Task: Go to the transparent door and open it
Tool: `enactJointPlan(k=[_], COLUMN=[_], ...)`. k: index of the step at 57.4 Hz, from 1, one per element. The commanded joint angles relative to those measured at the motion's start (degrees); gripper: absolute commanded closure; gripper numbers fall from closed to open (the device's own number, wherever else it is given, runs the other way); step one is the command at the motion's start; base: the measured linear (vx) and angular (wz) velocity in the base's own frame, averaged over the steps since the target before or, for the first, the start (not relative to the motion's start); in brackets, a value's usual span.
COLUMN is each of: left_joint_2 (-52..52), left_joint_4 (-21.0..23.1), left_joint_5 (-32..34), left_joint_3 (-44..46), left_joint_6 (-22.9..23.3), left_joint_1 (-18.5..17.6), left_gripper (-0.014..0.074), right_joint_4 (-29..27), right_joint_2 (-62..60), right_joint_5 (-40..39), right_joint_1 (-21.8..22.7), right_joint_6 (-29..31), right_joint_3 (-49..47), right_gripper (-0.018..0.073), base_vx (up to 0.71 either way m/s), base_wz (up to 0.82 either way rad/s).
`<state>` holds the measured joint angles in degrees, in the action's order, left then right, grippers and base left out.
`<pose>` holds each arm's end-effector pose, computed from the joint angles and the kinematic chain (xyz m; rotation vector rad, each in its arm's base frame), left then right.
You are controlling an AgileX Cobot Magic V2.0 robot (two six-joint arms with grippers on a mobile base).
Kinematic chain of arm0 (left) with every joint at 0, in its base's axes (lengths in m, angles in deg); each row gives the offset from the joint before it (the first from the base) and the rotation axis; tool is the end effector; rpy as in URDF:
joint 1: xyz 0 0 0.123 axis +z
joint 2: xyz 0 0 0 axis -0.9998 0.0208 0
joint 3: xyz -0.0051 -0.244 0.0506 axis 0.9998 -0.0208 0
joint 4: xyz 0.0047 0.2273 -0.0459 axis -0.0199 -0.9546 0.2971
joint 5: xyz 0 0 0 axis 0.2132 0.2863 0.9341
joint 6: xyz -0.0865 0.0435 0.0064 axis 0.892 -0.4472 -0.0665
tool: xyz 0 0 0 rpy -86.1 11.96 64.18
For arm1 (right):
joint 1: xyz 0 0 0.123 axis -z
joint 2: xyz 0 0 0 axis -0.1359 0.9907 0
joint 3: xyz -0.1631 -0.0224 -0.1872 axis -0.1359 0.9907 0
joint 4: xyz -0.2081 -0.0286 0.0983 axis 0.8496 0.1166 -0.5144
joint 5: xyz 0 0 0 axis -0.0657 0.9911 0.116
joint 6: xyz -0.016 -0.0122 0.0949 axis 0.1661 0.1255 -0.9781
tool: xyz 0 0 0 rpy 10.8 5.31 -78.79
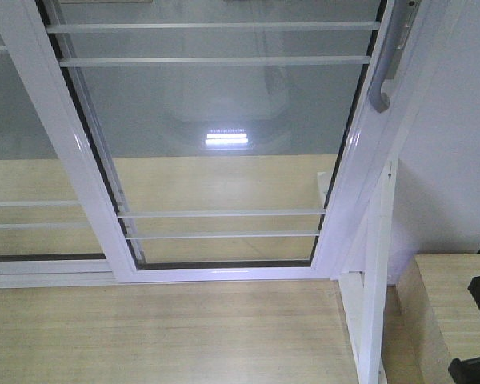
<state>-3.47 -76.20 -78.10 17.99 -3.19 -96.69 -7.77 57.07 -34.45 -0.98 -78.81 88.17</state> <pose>0.0772 -0.0112 0.1875 0.0146 1.6941 -0.2026 0.0765 0.0117 0.1806 -0.1908 1.7448 0.0648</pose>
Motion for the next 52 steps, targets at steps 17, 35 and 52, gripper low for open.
enactJointPlan(k=[17,35,52], left_joint_2=[-0.8,-0.8,-0.8], left_joint_4=[0.4,0.4,0.4], left_joint_5=[4.8,4.8,4.8], left_joint_3=[1.0,1.0,1.0], left_joint_6=[0.0,0.0,0.0], left_joint_1=[0.1,0.1,0.1], left_gripper=[0.0594,0.0594,0.0594], right_joint_4=[0.0,0.0,0.0], right_joint_2=[-0.9,-0.9,-0.9], right_joint_5=[-4.6,-4.6,-4.6], right_joint_1=[0.4,0.4,0.4], right_joint_6=[0.2,0.2,0.2], right_joint_3=[0.1,0.1,0.1], right_gripper=[0.0564,0.0564,0.0564], base_vx=[0.12,0.05,0.05], base_wz=[0.00,0.00,0.01])
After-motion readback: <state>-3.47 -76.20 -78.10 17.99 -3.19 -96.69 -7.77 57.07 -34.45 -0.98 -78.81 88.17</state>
